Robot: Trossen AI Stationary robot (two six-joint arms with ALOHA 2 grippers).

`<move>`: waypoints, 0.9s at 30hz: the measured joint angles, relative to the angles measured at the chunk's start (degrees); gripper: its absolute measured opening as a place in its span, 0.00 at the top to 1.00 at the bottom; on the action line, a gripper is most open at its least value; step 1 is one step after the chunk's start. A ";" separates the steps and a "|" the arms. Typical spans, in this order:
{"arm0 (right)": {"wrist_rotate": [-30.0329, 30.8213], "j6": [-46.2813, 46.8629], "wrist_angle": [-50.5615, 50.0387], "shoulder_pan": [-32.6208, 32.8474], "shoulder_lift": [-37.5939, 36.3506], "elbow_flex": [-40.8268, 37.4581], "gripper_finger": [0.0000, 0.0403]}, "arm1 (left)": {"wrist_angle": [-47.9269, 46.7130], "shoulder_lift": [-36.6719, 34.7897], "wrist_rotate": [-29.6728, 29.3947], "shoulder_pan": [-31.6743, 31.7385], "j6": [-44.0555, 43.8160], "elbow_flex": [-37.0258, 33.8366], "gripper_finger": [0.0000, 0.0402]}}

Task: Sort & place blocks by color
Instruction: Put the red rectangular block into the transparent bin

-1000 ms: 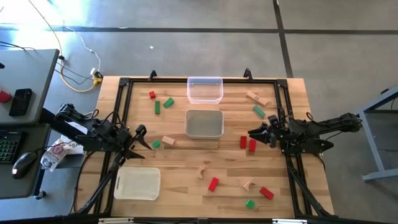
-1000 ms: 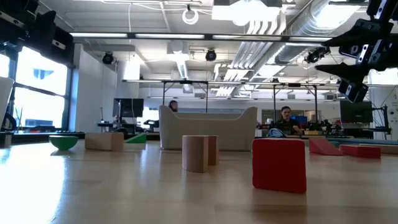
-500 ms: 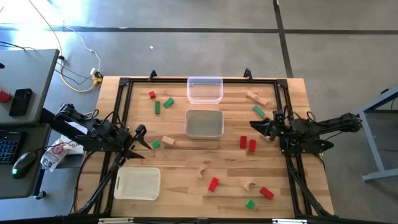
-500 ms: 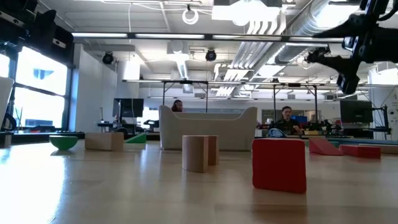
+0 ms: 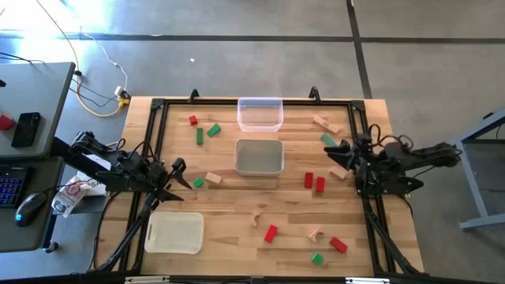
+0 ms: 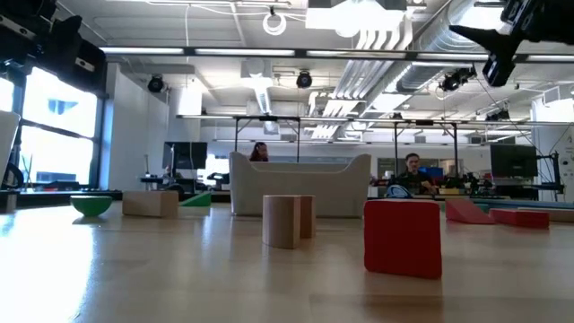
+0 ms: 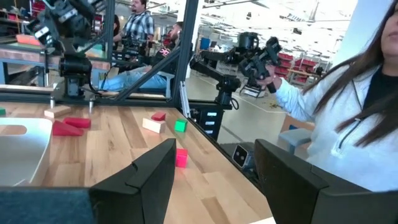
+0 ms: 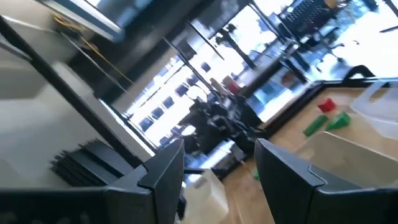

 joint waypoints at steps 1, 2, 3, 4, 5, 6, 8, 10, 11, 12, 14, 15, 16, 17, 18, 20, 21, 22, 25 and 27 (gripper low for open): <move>0.27 -0.07 -2.48 0.00 1.07 2.12 0.54 | 0.00 0.00 -0.61 0.00 -0.02 0.02 0.49; 0.61 -0.08 -5.26 0.00 2.14 4.15 0.54 | 0.00 0.00 -1.43 0.01 -0.14 0.00 0.49; 0.90 -0.03 -8.34 0.00 3.34 6.38 0.54 | -0.03 0.00 -2.22 0.00 -0.15 0.00 0.49; 1.42 0.39 -11.56 0.00 4.68 8.69 0.54 | -0.15 0.00 -3.06 0.00 -0.16 0.00 0.49; 1.81 0.99 -14.73 0.00 6.08 10.96 0.54 | -0.34 0.00 -3.66 0.01 -0.15 0.01 0.49; 2.50 2.32 -18.00 0.00 7.48 13.09 0.54 | -0.46 0.00 -4.05 0.02 -0.16 0.00 0.49; 3.83 5.82 -23.94 0.00 10.69 17.09 0.54 | -0.46 0.00 -4.36 0.01 -0.15 0.01 0.49; 4.51 9.82 -29.39 0.00 14.04 20.82 0.54 | -0.46 0.00 -4.38 0.02 -0.11 0.00 0.49; 4.55 11.89 -31.81 0.00 15.81 22.58 0.54 | -0.46 0.00 -4.38 0.00 -0.11 0.02 0.49; 4.54 14.13 -34.28 0.00 17.63 24.25 0.54 | -0.48 0.00 -4.47 0.01 -0.06 0.01 0.49; 4.22 18.74 -38.97 0.00 21.16 27.28 0.54 | -0.48 0.00 -5.11 0.00 0.02 0.02 0.49; 4.07 21.06 -41.34 0.00 22.94 28.66 0.54 | -0.48 0.00 -5.56 0.00 0.04 0.00 0.49; 4.01 23.29 -43.54 0.00 24.72 29.87 0.54 | -0.47 0.00 -6.08 0.01 0.06 0.01 0.49; 3.93 25.52 -45.59 0.00 26.54 31.03 0.54 | -0.46 0.00 -6.63 0.02 0.04 0.00 0.49; 3.91 27.67 -47.47 0.00 28.21 32.02 0.54 | -0.46 0.00 -7.14 0.02 0.04 0.02 0.49; 3.60 31.55 -50.67 0.00 31.59 33.59 0.54 | -0.46 0.00 -8.46 0.02 0.04 0.00 0.49; 3.01 33.23 -51.95 0.00 33.18 34.20 0.54 | -0.46 0.00 -9.22 0.02 0.04 0.00 0.49; 2.39 34.68 -53.02 0.00 34.75 34.69 0.54 | -0.48 0.00 -10.16 0.02 0.04 0.02 0.49; 0.65 38.51 -54.69 0.02 39.12 35.33 0.54 | -0.48 0.00 -13.09 0.02 0.05 0.00 0.49; -0.23 40.43 -55.31 0.02 41.83 35.33 0.54 | -0.48 0.00 -14.81 0.02 0.05 0.00 0.49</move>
